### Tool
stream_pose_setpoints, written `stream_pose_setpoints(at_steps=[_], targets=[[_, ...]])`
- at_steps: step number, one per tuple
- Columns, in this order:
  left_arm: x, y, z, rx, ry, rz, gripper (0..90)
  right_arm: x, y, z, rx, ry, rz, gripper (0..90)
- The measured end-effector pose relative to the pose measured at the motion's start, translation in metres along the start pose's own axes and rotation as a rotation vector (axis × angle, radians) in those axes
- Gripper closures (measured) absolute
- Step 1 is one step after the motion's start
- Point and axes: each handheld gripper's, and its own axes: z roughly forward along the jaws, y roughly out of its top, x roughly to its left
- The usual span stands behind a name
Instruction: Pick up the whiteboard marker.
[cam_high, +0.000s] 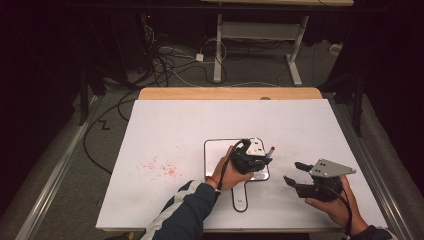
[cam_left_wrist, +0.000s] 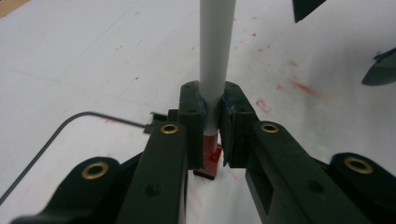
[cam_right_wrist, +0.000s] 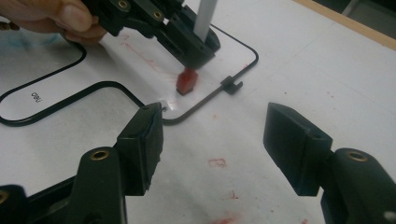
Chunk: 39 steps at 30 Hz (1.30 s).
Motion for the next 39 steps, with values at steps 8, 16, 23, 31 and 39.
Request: stream_pose_setpoints(at_steps=[8, 16, 23, 31, 39], targets=[[0.003, -0.024, -0.032, 0.002, 0.022, -0.009, 78.8, 0.001, 0.000, 0.001, 0.004, 0.002, 0.001, 38.6], [0.011, -0.055, -0.068, -0.022, 0.061, -0.036, 78.8, 0.003, 0.001, 0.002, 0.006, 0.004, 0.000, 38.6], [0.023, -0.072, -0.090, -0.023, 0.109, -0.069, 78.8, 0.005, 0.001, 0.004, 0.014, 0.002, -0.009, 38.5], [0.028, -0.075, -0.089, -0.043, 0.120, -0.093, 78.8, 0.005, 0.001, 0.004, 0.019, -0.001, -0.015, 38.6], [0.016, -0.049, -0.052, -0.065, 0.061, -0.065, 78.8, 0.005, 0.001, 0.005, 0.020, 0.005, -0.020, 38.6]])
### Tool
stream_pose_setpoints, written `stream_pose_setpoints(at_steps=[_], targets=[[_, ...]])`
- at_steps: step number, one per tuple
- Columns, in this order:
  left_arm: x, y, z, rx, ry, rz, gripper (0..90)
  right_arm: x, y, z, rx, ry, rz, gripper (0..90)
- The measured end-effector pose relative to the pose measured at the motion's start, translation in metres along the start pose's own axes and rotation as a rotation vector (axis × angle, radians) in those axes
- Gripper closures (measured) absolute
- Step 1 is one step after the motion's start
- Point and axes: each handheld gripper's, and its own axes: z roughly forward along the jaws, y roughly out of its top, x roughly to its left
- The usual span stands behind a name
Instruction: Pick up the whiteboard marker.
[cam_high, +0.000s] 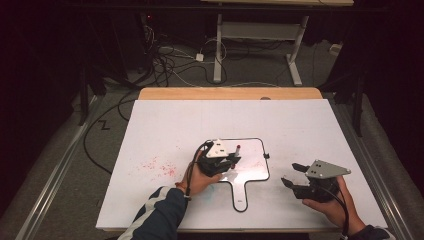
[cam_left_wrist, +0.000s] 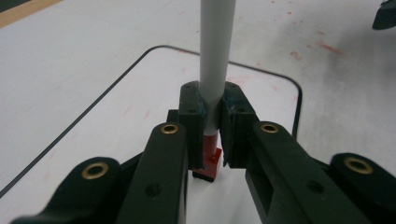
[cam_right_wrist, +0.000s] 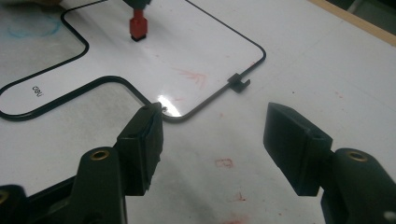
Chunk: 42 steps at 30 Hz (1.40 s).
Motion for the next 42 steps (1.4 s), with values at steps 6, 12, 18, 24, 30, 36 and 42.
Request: stream_pose_setpoints(at_steps=[6, 12, 18, 24, 30, 36, 42], targets=[[-0.016, 0.027, 0.036, 0.023, -0.048, 0.064, 78.8, -0.001, -0.001, -0.001, 0.001, 0.000, -0.006, 38.5], [-0.021, 0.044, 0.062, 0.025, -0.074, 0.095, 78.8, -0.003, -0.002, -0.003, -0.005, -0.004, -0.001, 38.6], [-0.017, 0.053, 0.075, 0.031, -0.068, 0.098, 78.8, -0.002, -0.002, -0.003, -0.005, 0.000, -0.006, 38.6], [-0.015, 0.053, 0.072, 0.040, -0.057, 0.076, 78.8, -0.002, -0.002, -0.003, -0.005, 0.000, -0.005, 38.6], [-0.011, 0.048, 0.064, 0.044, -0.041, 0.040, 78.9, -0.002, -0.001, -0.003, -0.006, -0.001, -0.007, 38.6], [-0.009, 0.037, 0.049, 0.044, -0.044, 0.026, 78.8, -0.001, -0.001, -0.003, -0.005, -0.003, -0.004, 38.5], [-0.004, 0.024, 0.028, 0.048, -0.024, 0.015, 78.8, -0.001, -0.001, -0.002, 0.000, -0.002, -0.006, 38.5]])
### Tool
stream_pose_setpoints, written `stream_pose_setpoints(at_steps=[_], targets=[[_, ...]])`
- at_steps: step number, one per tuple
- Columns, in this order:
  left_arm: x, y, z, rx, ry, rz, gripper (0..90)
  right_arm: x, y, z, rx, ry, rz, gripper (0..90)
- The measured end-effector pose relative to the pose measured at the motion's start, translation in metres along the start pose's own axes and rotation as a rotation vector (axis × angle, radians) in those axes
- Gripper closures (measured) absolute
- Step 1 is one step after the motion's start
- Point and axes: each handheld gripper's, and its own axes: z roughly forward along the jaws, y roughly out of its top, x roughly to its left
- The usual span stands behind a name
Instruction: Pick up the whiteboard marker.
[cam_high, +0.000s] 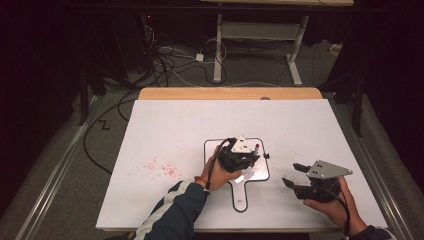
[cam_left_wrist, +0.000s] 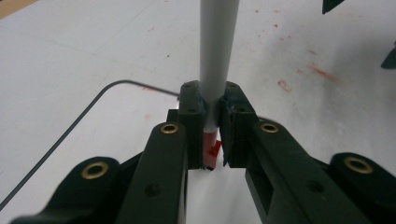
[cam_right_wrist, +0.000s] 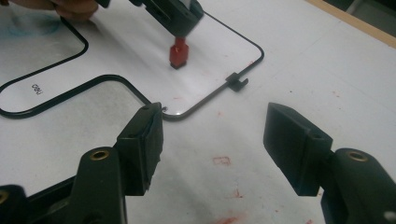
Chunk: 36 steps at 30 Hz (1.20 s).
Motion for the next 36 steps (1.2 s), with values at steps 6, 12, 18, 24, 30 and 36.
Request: stream_pose_setpoints(at_steps=[6, 12, 18, 24, 30, 36], targets=[[0.008, -0.018, -0.025, 0.003, 0.029, -0.020, 78.8, 0.001, 0.000, 0.002, 0.004, 0.000, 0.000, 38.5], [0.018, -0.037, -0.048, -0.016, 0.046, -0.064, 78.8, 0.001, 0.000, 0.002, 0.006, 0.000, 0.000, 38.4], [0.025, -0.051, -0.068, -0.012, 0.081, -0.091, 78.8, 0.002, 0.000, 0.003, 0.014, 0.001, -0.006, 38.4], [0.022, -0.054, -0.069, -0.029, 0.064, -0.110, 78.8, 0.002, 0.000, 0.004, 0.018, 0.002, -0.002, 38.4], [0.007, -0.034, -0.042, -0.026, 0.020, -0.044, 78.8, 0.004, 0.001, 0.006, 0.021, 0.007, -0.010, 38.4], [-0.002, -0.007, -0.009, 0.002, -0.016, 0.007, 78.8, 0.003, 0.001, 0.007, 0.024, 0.012, -0.016, 38.4]])
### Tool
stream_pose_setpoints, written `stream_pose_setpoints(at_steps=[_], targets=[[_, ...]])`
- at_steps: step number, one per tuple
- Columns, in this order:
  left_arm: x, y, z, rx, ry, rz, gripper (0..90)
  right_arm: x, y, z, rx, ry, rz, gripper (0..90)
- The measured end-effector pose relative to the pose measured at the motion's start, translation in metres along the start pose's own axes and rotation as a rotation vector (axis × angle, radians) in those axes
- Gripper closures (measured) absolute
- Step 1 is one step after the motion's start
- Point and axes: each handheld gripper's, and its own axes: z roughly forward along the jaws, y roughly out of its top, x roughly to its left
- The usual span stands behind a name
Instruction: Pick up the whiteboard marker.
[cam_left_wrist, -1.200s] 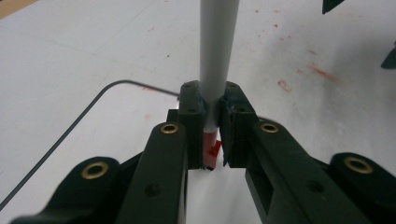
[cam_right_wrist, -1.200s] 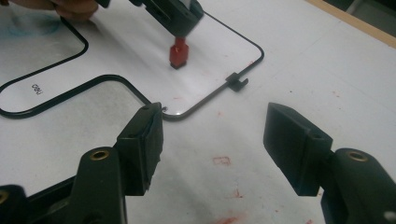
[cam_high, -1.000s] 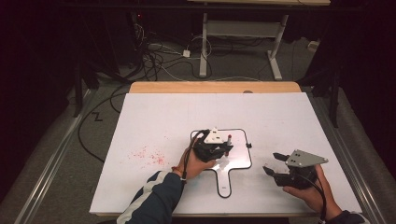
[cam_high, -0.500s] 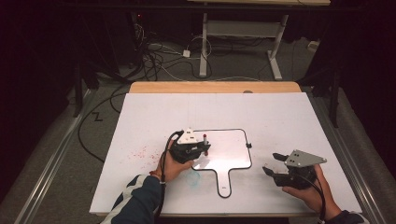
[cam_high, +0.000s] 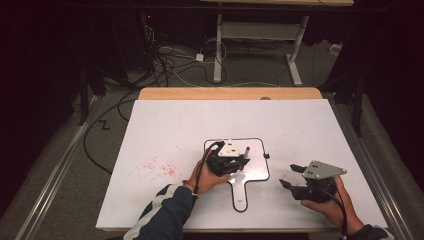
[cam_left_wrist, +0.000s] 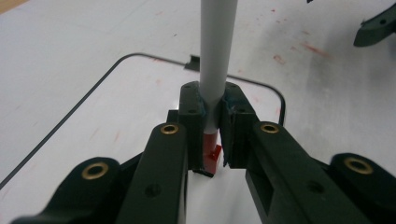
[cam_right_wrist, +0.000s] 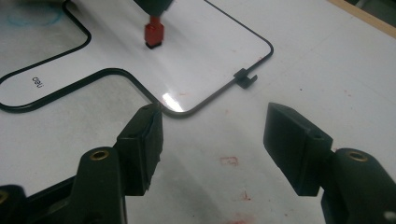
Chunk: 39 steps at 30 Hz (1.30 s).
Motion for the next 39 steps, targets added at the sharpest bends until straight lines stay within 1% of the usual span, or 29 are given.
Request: stream_pose_setpoints(at_steps=[2, 4, 7, 10, 12, 14, 16, 17, 18, 20, 23, 26, 28, 30, 33, 34, 35, 38, 39], targets=[[-0.001, 0.008, 0.010, 0.001, -0.009, -0.001, 78.8, -0.002, -0.001, 0.000, 0.001, -0.005, 0.005, 38.5], [-0.001, 0.016, 0.020, 0.011, -0.005, 0.015, 78.8, -0.004, -0.003, -0.001, 0.002, -0.008, 0.010, 38.5], [0.004, 0.025, 0.033, 0.000, -0.012, -0.003, 78.8, -0.005, -0.003, -0.002, 0.001, -0.010, 0.010, 38.5], [0.007, 0.032, 0.043, -0.004, -0.002, -0.008, 78.7, -0.004, -0.003, -0.002, -0.001, -0.011, 0.007, 38.5], [0.008, 0.036, 0.049, 0.005, 0.017, 0.013, 78.7, -0.004, -0.003, -0.001, 0.000, -0.009, -0.002, 38.5], [0.010, 0.039, 0.053, 0.002, 0.022, 0.002, 78.7, -0.003, -0.003, -0.001, 0.005, -0.010, -0.008, 38.5], [0.012, 0.041, 0.055, -0.001, 0.026, 0.013, 78.7, -0.003, -0.004, 0.000, 0.008, -0.011, -0.012, 38.5], [0.013, 0.040, 0.056, -0.007, 0.022, 0.006, 78.7, -0.004, -0.004, 0.000, 0.012, -0.010, -0.011, 38.5], [0.015, 0.040, 0.057, -0.013, 0.017, -0.006, 78.8, -0.004, -0.005, 0.001, 0.015, -0.013, -0.007, 38.5], [0.015, 0.041, 0.058, -0.014, 0.015, -0.013, 78.8, -0.005, -0.005, 0.001, 0.017, -0.012, -0.006, 38.5], [0.011, 0.041, 0.056, -0.005, -0.013, -0.016, 78.7, -0.004, -0.004, 0.000, 0.013, -0.010, -0.008, 38.5], [0.004, 0.038, 0.053, -0.008, -0.045, -0.010, 78.7, -0.004, -0.004, -0.001, 0.015, -0.013, -0.013, 38.5], [-0.003, 0.035, 0.050, -0.013, -0.065, -0.004, 78.8, -0.004, -0.004, -0.001, 0.010, -0.015, -0.013, 38.5], [-0.009, 0.031, 0.048, -0.022, -0.087, -0.007, 78.7, -0.004, -0.003, -0.001, 0.011, -0.020, -0.009, 38.5], [-0.019, 0.028, 0.043, -0.017, -0.100, 0.018, 78.7, -0.003, -0.003, -0.001, 0.012, -0.018, -0.014, 38.5], [-0.022, 0.026, 0.040, -0.013, -0.107, 0.039, 78.7, -0.002, -0.003, -0.001, 0.013, -0.017, -0.015, 38.5], [-0.024, 0.024, 0.038, -0.019, -0.107, 0.039, 78.7, -0.002, -0.003, -0.001, 0.015, -0.018, -0.014, 38.5], [-0.024, 0.021, 0.032, -0.010, -0.103, 0.053, 78.7, -0.001, -0.003, 0.000, 0.016, -0.015, -0.016, 38.5], [-0.022, 0.019, 0.030, -0.013, -0.104, 0.044, 78.7, -0.001, -0.002, 0.000, 0.018, -0.016, -0.016, 38.5]])
